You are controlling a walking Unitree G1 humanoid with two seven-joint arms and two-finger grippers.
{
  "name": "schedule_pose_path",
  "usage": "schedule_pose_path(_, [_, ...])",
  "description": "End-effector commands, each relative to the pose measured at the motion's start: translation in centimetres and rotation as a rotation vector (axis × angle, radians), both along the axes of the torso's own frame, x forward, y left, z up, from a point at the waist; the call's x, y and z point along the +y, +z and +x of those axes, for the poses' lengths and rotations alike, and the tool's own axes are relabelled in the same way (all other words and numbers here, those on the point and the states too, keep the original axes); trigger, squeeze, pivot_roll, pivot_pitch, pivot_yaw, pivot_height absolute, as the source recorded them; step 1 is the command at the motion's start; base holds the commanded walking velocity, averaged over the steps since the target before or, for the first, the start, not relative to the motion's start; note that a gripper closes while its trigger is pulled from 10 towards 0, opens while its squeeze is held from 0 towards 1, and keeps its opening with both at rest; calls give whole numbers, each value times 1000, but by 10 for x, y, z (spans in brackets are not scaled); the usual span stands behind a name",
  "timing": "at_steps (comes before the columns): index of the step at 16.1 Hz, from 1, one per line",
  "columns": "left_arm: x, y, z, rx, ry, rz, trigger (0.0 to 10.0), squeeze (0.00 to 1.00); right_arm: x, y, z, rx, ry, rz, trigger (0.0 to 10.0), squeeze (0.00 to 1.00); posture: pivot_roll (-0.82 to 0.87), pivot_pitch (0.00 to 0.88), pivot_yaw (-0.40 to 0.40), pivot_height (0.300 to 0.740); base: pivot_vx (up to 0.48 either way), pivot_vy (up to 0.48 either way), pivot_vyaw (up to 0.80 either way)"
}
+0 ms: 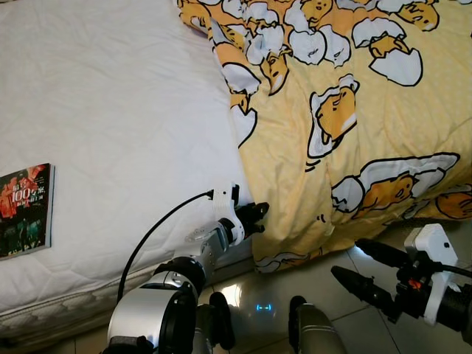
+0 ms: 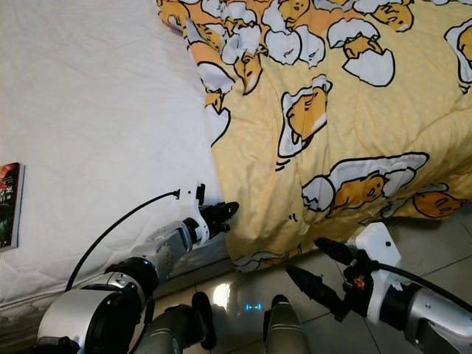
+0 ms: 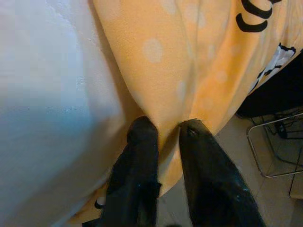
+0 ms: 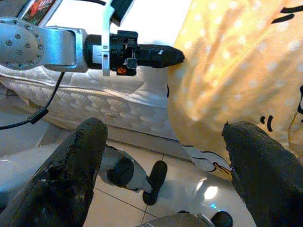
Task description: Clean up the room
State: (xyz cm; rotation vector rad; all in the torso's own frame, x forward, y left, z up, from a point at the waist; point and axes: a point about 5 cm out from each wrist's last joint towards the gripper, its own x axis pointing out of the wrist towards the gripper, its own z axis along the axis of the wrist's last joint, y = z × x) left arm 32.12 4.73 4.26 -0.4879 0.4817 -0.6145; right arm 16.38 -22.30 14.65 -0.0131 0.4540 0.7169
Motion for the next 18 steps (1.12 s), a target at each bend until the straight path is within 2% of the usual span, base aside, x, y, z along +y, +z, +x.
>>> schedule_pose_path(1, [2,-2,0,9,5,9,0,0,0,-4,0,8,-6,-3,10000,0,-391,261,131,740,0,0,0])
schedule_pose_path(7, [18,-2,0,-48,-10,14,0,0,0,-11,8,-37,-72,10,10000,0,-320,239,155,740,0,0,0])
schedule_pose_path(9, [31,-4,-2,-89,-11,31,0,0,0,-15,11,-59,-114,27,10000,0,-291,227,167,740,0,0,0])
schedule_pose_path(10, [42,-9,-9,-131,-28,113,0,0,1,-21,10,-56,-120,31,10000,0,-279,221,175,740,0,0,0])
schedule_pose_path(12, [42,-14,-18,-132,-77,183,0,0,0,-25,8,-54,-121,30,10000,0,-266,218,178,740,0,0,0])
schedule_pose_path(14, [36,-25,-43,-126,-228,298,0,0,1,-27,6,-55,-122,26,10000,0,-257,216,178,740,0,0,0])
schedule_pose_path(18, [14,-29,-79,-93,-389,340,0,0,2,-31,8,-66,-115,7,10000,0,-245,204,171,740,0,0,0])
